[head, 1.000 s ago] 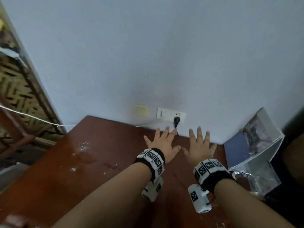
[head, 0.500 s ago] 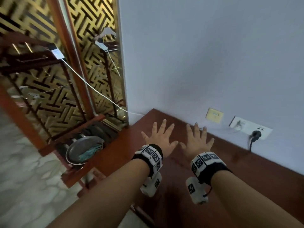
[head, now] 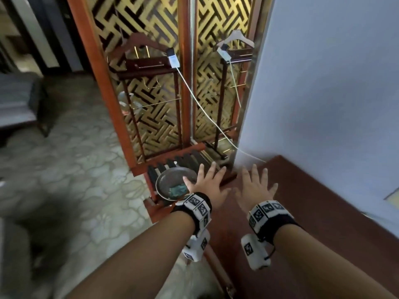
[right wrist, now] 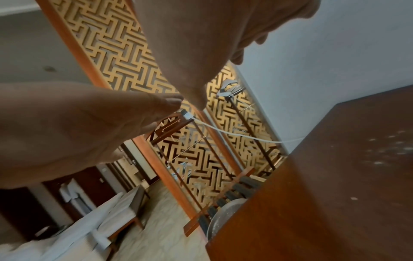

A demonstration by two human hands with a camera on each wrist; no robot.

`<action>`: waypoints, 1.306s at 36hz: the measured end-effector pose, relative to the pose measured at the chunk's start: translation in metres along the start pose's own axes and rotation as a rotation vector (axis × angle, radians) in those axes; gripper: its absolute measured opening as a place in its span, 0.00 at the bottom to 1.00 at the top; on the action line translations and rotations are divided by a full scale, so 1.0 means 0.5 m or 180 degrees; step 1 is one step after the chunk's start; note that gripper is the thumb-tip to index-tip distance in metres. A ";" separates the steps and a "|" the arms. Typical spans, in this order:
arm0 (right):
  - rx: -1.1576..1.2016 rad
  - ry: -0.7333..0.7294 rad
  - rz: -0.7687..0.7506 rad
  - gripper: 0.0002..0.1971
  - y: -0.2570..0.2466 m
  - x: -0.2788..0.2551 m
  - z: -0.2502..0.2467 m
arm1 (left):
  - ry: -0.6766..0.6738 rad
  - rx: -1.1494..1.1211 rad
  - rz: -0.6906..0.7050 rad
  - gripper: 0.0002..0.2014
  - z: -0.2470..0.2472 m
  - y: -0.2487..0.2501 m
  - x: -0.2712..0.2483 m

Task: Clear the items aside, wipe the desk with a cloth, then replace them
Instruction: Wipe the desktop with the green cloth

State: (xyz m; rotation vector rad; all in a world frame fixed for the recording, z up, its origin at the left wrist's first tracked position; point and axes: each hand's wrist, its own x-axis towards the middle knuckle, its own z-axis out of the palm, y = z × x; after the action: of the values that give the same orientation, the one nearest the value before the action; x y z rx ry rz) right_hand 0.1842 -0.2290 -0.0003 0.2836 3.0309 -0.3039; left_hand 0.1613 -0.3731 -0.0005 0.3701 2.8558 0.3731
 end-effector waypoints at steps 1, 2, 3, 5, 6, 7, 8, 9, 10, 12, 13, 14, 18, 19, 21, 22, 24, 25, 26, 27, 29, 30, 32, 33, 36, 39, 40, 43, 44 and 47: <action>0.0002 -0.0015 -0.0048 0.36 -0.017 0.017 0.006 | -0.0001 0.0003 -0.0049 0.33 -0.005 -0.016 0.011; 0.0000 -0.0028 -0.0088 0.36 -0.034 0.035 0.011 | -0.0004 0.0001 -0.0092 0.34 -0.010 -0.032 0.025; -0.0004 -0.0038 -0.0122 0.37 -0.048 0.053 0.017 | -0.0016 -0.0016 -0.0129 0.34 -0.015 -0.047 0.038; -0.0018 -0.0075 -0.0197 0.37 -0.076 0.092 0.027 | -0.0071 -0.0074 -0.0220 0.34 -0.027 -0.076 0.067; -0.0032 -0.0100 -0.0236 0.38 -0.088 0.112 0.032 | -0.0088 -0.0091 -0.0272 0.34 -0.032 -0.091 0.083; -0.0044 -0.0124 -0.0268 0.38 -0.100 0.132 0.036 | -0.0096 -0.0096 -0.0321 0.34 -0.037 -0.105 0.100; -0.0053 -0.0154 -0.0290 0.37 -0.111 0.152 0.041 | -0.0111 -0.0099 -0.0366 0.34 -0.040 -0.119 0.116; -0.0050 -0.0184 -0.0309 0.37 -0.122 0.170 0.045 | -0.0137 -0.0104 -0.0407 0.34 -0.044 -0.133 0.131; -0.0036 -0.0211 -0.0327 0.37 -0.132 0.189 0.050 | -0.0166 -0.0117 -0.0442 0.34 -0.046 -0.148 0.147; -0.0015 -0.0262 -0.0372 0.36 -0.149 0.224 0.059 | -0.0210 -0.0187 -0.0502 0.34 -0.047 -0.177 0.177; -0.0021 -0.0293 -0.0392 0.36 -0.156 0.241 0.066 | -0.0227 -0.0223 -0.0537 0.34 -0.047 -0.193 0.190; -0.0042 -0.0334 -0.0403 0.36 -0.163 0.256 0.074 | -0.0255 -0.0239 -0.0581 0.34 -0.046 -0.209 0.202; -0.0103 -0.0532 -0.0411 0.37 -0.190 0.308 0.106 | -0.0356 -0.0199 -0.0764 0.33 -0.035 -0.269 0.239; -0.0115 -0.0576 -0.0416 0.37 -0.197 0.320 0.113 | -0.0368 -0.0189 -0.0786 0.33 -0.032 -0.282 0.247; -0.0157 -0.0665 -0.0424 0.38 -0.211 0.342 0.128 | -0.0391 -0.0204 -0.0812 0.33 -0.023 -0.309 0.268; -0.0193 -0.0708 -0.0424 0.38 -0.219 0.353 0.136 | -0.0413 -0.0221 -0.0821 0.33 -0.018 -0.323 0.279; -0.0271 -0.0773 -0.0409 0.37 -0.234 0.377 0.154 | -0.0474 -0.0268 -0.0834 0.33 -0.010 -0.350 0.304; -0.0292 -0.0801 -0.0394 0.37 -0.243 0.390 0.163 | -0.0500 -0.0289 -0.0836 0.33 -0.007 -0.363 0.317; -0.0304 -0.0834 -0.0380 0.37 -0.252 0.405 0.172 | -0.0518 -0.0312 -0.0834 0.34 -0.003 -0.377 0.332; -0.0315 -0.0862 -0.0374 0.37 -0.261 0.420 0.181 | -0.0527 -0.0339 -0.0828 0.34 0.001 -0.389 0.345; -0.0356 -0.0919 -0.0380 0.36 -0.280 0.454 0.204 | -0.0551 -0.0397 -0.0831 0.34 0.013 -0.420 0.377; -0.0378 -0.0944 -0.0386 0.36 -0.289 0.472 0.217 | -0.0565 -0.0410 -0.0838 0.34 0.022 -0.436 0.394; -0.0404 -0.1006 -0.0374 0.35 -0.308 0.509 0.244 | -0.0613 -0.0421 -0.0835 0.34 0.041 -0.469 0.429; -0.0413 -0.1049 -0.0347 0.35 -0.316 0.529 0.260 | -0.0642 -0.0420 -0.0828 0.34 0.051 -0.486 0.447; -0.0484 -0.1226 -0.0251 0.33 -0.336 0.591 0.312 | -0.0727 -0.0468 -0.0796 0.36 0.089 -0.537 0.507; -0.0664 -0.1426 -0.0152 0.31 -0.349 0.652 0.365 | -0.0879 -0.0542 -0.0692 0.38 0.140 -0.587 0.572; -0.0719 -0.1521 -0.0102 0.32 -0.352 0.672 0.381 | -0.0946 -0.0528 -0.0657 0.39 0.156 -0.602 0.590; -0.0781 -0.1692 0.0006 0.34 -0.359 0.723 0.432 | -0.1075 -0.0438 -0.0634 0.39 0.193 -0.637 0.636; -0.0798 -0.1744 0.0012 0.35 -0.359 0.736 0.452 | -0.1111 -0.0434 -0.0631 0.38 0.204 -0.645 0.651; -0.0865 -0.2007 -0.0012 0.37 -0.356 0.754 0.514 | -0.1302 -0.0439 -0.0612 0.38 0.247 -0.662 0.686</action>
State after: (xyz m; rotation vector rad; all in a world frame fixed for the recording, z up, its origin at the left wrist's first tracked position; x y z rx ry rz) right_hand -0.2028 -0.3868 -0.2552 0.1271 2.4084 0.0249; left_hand -0.2003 -0.5605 -0.2775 0.1249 2.4242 0.4015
